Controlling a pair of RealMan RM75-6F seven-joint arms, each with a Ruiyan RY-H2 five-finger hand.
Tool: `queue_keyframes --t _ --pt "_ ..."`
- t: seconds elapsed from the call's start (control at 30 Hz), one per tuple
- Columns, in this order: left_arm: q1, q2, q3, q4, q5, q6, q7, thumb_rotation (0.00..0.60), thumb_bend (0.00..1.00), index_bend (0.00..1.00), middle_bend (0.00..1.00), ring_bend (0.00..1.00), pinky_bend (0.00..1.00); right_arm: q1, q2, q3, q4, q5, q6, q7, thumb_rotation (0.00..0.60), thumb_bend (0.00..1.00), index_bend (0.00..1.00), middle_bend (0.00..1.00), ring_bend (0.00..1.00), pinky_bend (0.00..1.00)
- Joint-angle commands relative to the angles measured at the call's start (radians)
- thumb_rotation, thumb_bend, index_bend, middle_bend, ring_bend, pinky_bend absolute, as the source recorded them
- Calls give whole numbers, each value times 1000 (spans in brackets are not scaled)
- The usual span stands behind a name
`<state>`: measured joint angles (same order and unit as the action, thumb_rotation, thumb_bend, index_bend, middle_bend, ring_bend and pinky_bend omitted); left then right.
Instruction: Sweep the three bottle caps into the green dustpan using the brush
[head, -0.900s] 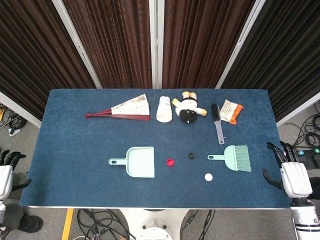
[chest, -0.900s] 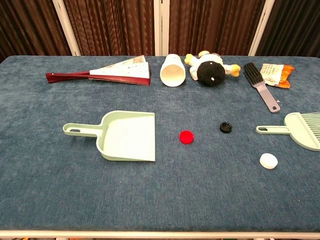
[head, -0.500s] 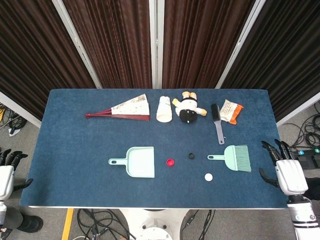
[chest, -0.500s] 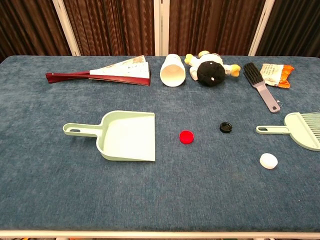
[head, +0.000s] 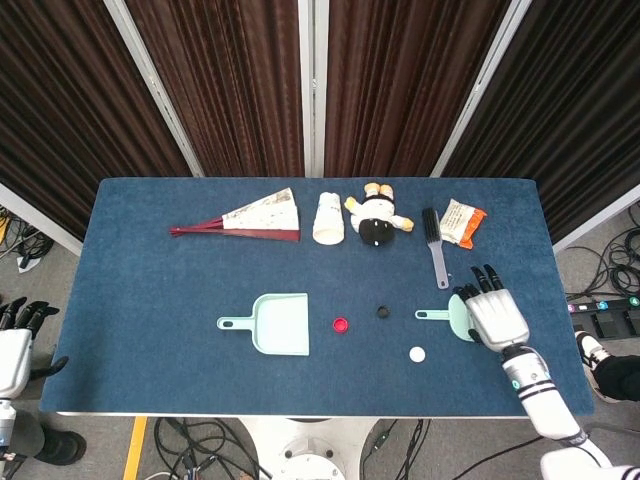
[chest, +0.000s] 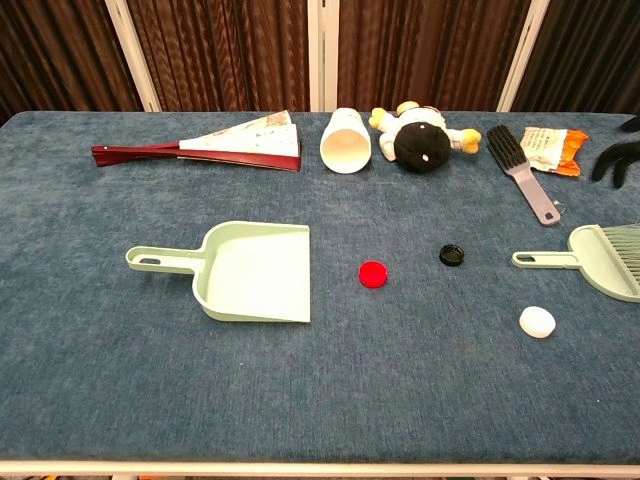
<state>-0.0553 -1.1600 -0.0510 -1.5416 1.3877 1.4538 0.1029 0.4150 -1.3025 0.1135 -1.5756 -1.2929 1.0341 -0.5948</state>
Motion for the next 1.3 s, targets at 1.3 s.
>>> queue_keyframes --t 1.3 --pt "-14 -37 -5 87 -16 -42 -56 600 92 291 210 98 133 91 -322 -31 363 103 -39 71 600 155 442 453 114 105"
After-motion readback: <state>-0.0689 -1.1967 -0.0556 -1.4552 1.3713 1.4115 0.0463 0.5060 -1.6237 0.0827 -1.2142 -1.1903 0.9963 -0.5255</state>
